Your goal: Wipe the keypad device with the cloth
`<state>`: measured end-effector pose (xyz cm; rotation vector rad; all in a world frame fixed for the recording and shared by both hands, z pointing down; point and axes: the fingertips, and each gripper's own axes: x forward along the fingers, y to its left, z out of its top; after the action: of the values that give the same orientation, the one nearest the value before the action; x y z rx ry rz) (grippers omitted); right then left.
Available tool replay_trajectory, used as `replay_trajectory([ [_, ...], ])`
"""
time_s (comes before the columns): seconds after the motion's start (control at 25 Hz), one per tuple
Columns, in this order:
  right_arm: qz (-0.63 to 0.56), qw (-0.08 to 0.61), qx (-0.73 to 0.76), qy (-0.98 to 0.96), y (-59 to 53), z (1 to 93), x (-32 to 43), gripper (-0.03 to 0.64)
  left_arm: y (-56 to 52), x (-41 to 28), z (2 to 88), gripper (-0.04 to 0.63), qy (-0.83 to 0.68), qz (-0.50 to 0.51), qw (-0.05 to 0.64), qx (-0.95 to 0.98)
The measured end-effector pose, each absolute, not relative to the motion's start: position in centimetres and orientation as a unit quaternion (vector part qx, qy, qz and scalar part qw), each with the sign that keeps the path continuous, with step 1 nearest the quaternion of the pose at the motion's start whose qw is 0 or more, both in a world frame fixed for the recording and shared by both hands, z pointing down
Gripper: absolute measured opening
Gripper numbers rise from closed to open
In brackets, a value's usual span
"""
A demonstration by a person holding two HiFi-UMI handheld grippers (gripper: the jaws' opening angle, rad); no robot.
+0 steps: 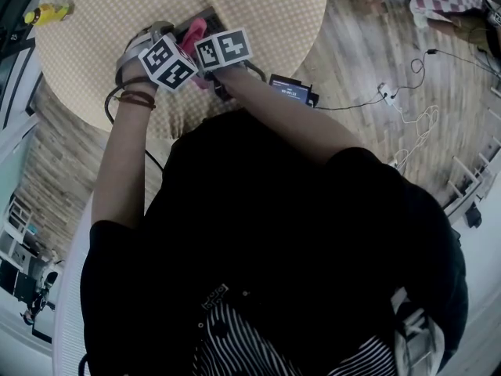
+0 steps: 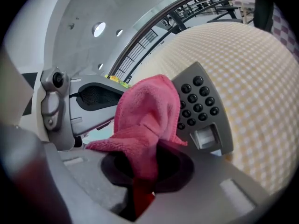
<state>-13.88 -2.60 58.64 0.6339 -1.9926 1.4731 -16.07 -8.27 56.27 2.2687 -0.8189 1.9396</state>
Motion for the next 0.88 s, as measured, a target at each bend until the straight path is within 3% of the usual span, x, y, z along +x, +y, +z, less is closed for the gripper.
replay_trajectory([
  [0.36,0.570,0.320,0.234,-0.719,0.6,62.4,-11.9,0.063,-8.3,-16.3,56.6,0.002,-0.274,0.634,0.019,0.723],
  [0.68,0.501,0.364,0.228,-0.752,1.0,62.2,-11.9,0.063,-8.3,-16.6,56.3,0.002,-0.312,0.618,0.037,0.721],
  [0.88,0.451,0.347,0.209,-0.795,1.0,58.5,-12.0,0.063,-8.5,-17.1,54.3,0.003,-0.385,0.574,0.060,0.720],
])
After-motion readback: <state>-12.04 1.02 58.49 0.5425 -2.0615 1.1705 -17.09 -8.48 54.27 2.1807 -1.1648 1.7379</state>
